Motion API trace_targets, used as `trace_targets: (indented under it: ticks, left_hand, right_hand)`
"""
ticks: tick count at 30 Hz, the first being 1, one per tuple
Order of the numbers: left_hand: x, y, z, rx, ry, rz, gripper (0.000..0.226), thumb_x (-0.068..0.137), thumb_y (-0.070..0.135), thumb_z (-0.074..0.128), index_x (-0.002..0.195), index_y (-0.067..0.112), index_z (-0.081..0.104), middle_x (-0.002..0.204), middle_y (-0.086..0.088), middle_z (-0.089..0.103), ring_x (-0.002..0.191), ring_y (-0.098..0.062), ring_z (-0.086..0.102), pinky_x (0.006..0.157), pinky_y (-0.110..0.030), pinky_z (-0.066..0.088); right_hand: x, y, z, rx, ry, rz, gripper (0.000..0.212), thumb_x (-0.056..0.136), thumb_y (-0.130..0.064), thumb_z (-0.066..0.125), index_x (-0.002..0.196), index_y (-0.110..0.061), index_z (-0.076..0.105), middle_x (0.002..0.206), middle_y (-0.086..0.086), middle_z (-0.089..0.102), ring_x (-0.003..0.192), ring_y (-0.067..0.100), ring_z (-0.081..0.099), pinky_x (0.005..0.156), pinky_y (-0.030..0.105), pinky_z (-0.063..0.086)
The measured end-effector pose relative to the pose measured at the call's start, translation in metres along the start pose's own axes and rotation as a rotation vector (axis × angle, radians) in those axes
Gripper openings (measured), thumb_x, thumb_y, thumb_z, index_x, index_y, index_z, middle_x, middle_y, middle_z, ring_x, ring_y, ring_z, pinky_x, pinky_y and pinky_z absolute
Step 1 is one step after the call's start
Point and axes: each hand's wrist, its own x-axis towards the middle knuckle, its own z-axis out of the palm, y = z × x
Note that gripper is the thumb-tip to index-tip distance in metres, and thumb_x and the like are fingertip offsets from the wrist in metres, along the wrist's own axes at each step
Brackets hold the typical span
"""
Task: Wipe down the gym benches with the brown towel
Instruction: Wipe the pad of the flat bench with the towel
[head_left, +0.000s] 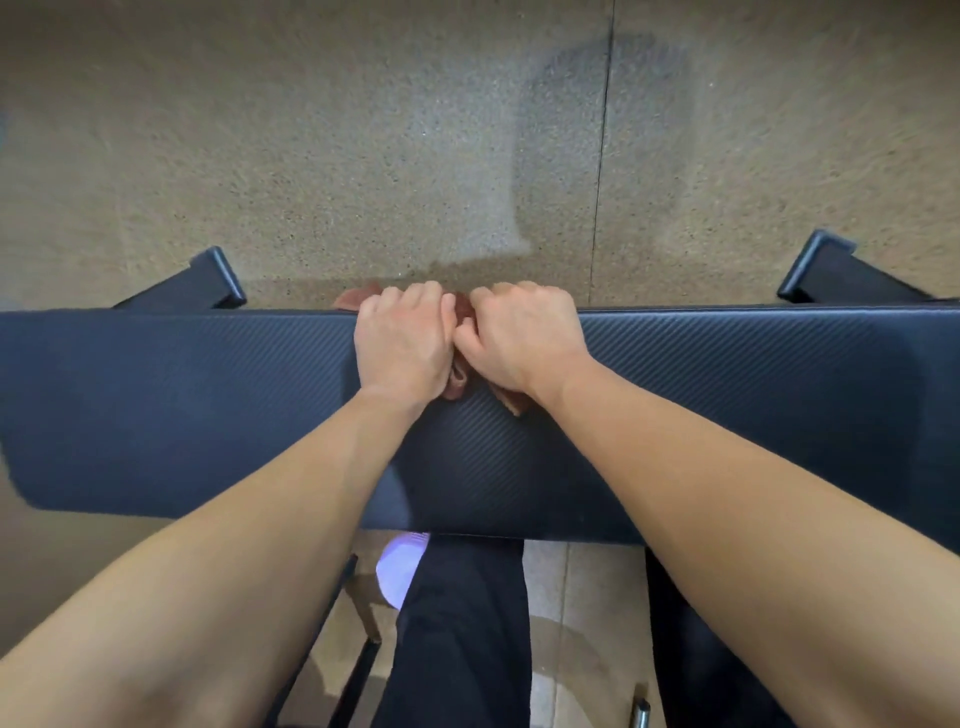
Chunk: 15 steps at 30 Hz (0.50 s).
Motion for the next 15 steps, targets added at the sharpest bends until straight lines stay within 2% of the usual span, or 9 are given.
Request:
trace_targets:
  ticks: [2,4,9,12,15]
  left_hand:
    - [-0.001,0.025,-0.003,0.001,-0.017,-0.059,0.039,0.103,0.036,0.028,0.083,0.019,0.057,0.084,-0.004,0.068,0.084,-0.031,0.061,0.078,-0.042,0.041]
    - [0.0,0.057,-0.007,-0.016,-0.049,-0.037,0.04,0.103,0.037,0.027,0.087,0.02,0.058,0.089,-0.002,0.069,0.089,-0.029,0.062,0.082,-0.041,0.041]
    - [0.009,0.154,-0.019,-0.098,-0.049,0.085,0.034,0.103,0.036,0.033,0.089,0.021,0.06,0.092,0.0,0.07,0.09,-0.027,0.064,0.08,-0.04,0.04]
    - [0.013,0.218,-0.022,-0.148,-0.033,0.182,0.032,0.104,0.034,0.032,0.098,0.019,0.06,0.098,-0.002,0.071,0.094,-0.029,0.064,0.08,-0.04,0.04]
    - [0.018,0.245,-0.023,-0.191,-0.07,0.27,0.031,0.104,0.034,0.033,0.101,0.018,0.06,0.1,-0.004,0.071,0.095,-0.03,0.065,0.078,-0.039,0.041]
  right_hand:
    - [-0.009,0.026,-0.002,-0.002,-0.003,-0.02,0.041,0.093,-0.045,0.036,0.095,-0.018,0.066,0.096,0.004,0.07,0.089,0.03,0.066,0.063,0.036,0.034]
    - [-0.02,0.054,-0.005,-0.023,0.008,-0.001,0.039,0.093,-0.045,0.036,0.094,-0.018,0.065,0.096,0.003,0.07,0.089,0.03,0.066,0.062,0.034,0.034]
    - [-0.059,0.143,-0.018,-0.067,0.021,0.095,0.04,0.093,-0.045,0.038,0.093,-0.017,0.066,0.097,0.007,0.071,0.091,0.033,0.067,0.063,0.035,0.035]
    - [-0.085,0.197,-0.025,-0.096,0.054,0.182,0.039,0.092,-0.043,0.04,0.088,-0.014,0.066,0.095,0.011,0.071,0.091,0.035,0.066,0.066,0.038,0.043]
    - [-0.096,0.214,-0.028,-0.109,0.052,0.254,0.043,0.09,-0.042,0.036,0.084,-0.011,0.066,0.092,0.015,0.071,0.089,0.038,0.065,0.071,0.041,0.048]
